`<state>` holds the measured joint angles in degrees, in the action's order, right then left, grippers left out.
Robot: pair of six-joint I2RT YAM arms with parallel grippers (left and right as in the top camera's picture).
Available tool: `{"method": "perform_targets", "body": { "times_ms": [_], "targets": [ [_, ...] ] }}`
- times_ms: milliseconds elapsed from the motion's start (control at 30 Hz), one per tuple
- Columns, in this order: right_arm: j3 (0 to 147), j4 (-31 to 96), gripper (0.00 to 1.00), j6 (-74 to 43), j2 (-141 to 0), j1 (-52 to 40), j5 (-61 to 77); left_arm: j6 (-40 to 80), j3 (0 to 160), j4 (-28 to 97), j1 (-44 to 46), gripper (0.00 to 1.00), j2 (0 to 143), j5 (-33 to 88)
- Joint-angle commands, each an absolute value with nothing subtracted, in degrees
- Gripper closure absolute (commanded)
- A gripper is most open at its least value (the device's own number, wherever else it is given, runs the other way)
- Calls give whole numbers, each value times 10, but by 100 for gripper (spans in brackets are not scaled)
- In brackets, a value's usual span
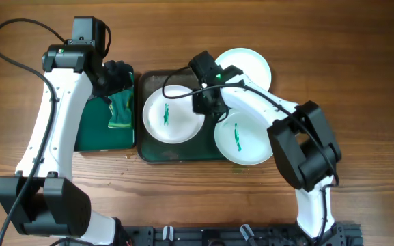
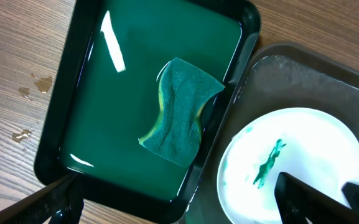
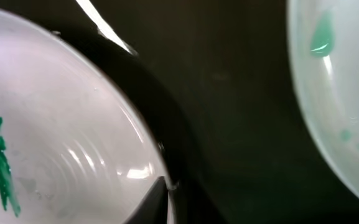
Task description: Clean dirty plates on tray and stack at the side
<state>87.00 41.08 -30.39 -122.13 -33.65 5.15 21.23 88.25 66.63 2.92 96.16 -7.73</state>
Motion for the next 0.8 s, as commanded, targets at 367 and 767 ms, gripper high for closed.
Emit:
{"method": "perform_targets", "body": {
  "times_ms": [367, 767],
  "targets": [
    [865, 399, 96, -347, -1256, -334, 80, 216, 891, 664, 27, 20, 1026, -84],
    [865, 398, 96, -344, -1256, -334, 80, 102, 891, 618, -41, 47, 1129, 71]
  ]
}}
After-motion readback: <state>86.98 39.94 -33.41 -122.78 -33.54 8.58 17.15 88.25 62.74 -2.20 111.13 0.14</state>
